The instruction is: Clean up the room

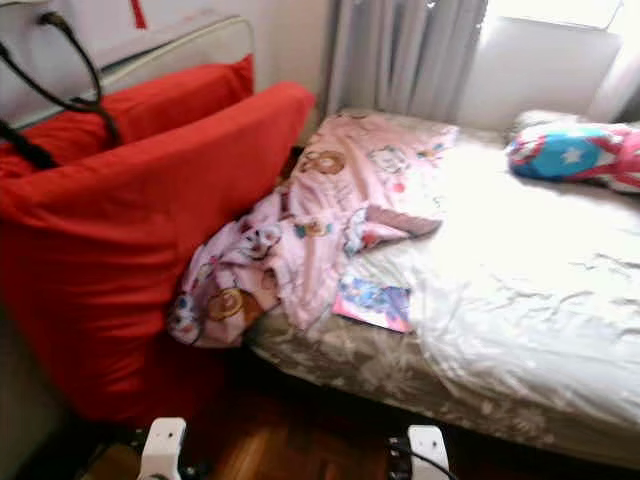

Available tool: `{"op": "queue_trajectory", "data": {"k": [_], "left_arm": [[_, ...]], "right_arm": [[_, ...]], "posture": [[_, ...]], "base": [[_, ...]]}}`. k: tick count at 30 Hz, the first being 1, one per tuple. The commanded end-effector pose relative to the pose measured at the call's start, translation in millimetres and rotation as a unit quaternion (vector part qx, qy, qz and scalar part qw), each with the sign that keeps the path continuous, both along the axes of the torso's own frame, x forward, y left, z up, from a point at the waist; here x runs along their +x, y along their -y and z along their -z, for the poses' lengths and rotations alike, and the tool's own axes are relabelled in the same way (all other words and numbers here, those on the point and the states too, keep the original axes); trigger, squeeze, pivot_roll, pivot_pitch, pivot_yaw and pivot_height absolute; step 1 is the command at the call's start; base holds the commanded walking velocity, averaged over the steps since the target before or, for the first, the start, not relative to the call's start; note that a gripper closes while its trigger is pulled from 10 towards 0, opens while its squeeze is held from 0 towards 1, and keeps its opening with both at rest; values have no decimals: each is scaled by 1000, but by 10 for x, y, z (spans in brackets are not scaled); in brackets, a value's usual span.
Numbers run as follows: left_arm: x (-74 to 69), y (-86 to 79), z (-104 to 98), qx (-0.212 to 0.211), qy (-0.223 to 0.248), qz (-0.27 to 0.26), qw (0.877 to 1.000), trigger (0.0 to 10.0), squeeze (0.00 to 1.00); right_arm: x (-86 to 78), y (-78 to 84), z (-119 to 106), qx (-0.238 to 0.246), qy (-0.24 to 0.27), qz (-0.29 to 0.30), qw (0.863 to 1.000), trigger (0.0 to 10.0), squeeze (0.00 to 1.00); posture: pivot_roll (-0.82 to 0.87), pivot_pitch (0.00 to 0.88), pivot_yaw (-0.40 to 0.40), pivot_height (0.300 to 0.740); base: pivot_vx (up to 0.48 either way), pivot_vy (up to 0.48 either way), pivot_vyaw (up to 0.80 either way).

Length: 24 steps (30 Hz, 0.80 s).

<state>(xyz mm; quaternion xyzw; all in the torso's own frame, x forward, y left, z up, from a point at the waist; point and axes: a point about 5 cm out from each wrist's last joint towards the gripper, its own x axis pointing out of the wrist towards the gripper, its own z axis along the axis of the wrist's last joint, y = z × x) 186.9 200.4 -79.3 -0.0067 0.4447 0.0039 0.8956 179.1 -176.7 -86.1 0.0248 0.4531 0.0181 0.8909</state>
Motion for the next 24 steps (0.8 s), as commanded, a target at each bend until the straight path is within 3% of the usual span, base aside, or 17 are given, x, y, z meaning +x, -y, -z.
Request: {"op": "queue_trajectory", "data": {"k": [1, 10, 22, 24], "left_arm": [[378, 91, -181, 24, 37, -48, 998, 10000, 0], [380, 75, -185, 27, 37, -46, 998, 10000, 0], [326, 17, -160, 36, 26, -27, 999, 10000, 0], [317, 13, -156, 37, 25, -25, 999, 10000, 0]], "right_arm": [[329, 116, -162, -29, 12, 63, 998, 10000, 0], [330, 102, -161, -29, 13, 62, 998, 10000, 0], [304, 36, -148, -18, 30, 59, 998, 10000, 0], [300, 30, -146, -18, 30, 52, 998, 10000, 0]], "posture": [[46, 0, -104, 740], [46, 0, -94, 740], [14, 0, -44, 740], [13, 0, -42, 740]], "base": [[281, 0, -781], [280, 0, -771], [280, 0, 0], [266, 0, 800]]}}
